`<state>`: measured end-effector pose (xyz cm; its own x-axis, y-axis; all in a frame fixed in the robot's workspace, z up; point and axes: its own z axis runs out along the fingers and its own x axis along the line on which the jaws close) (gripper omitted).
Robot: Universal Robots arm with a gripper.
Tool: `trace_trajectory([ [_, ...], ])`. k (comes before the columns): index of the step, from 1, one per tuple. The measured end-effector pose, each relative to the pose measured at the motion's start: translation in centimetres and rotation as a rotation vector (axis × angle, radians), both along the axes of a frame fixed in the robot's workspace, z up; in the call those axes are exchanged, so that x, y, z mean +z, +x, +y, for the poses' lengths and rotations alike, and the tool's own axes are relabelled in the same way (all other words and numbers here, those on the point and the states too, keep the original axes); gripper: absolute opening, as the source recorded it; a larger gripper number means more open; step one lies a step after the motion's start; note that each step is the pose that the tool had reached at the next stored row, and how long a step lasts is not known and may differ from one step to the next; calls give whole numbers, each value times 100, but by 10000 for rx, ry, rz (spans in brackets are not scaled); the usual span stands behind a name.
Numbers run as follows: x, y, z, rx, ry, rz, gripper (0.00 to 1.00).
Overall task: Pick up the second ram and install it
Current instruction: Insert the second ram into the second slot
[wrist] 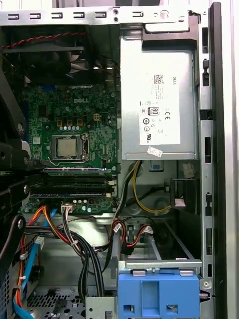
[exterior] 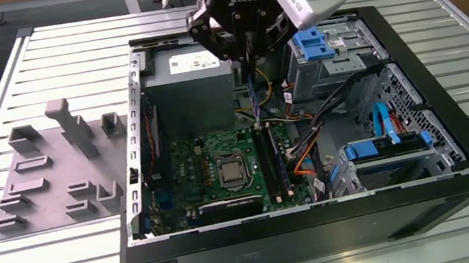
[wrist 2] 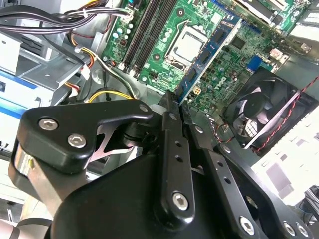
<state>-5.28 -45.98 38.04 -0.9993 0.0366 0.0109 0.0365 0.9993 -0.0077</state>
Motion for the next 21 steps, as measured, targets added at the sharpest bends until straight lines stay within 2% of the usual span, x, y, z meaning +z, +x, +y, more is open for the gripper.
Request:
trace_trajectory([
  [9,-63,0,0,10,-28,-1,14],
  [14,-106,0,-7,379,-27,-2,14],
  [21,-161,1,-7,387,-49,-1,14],
])
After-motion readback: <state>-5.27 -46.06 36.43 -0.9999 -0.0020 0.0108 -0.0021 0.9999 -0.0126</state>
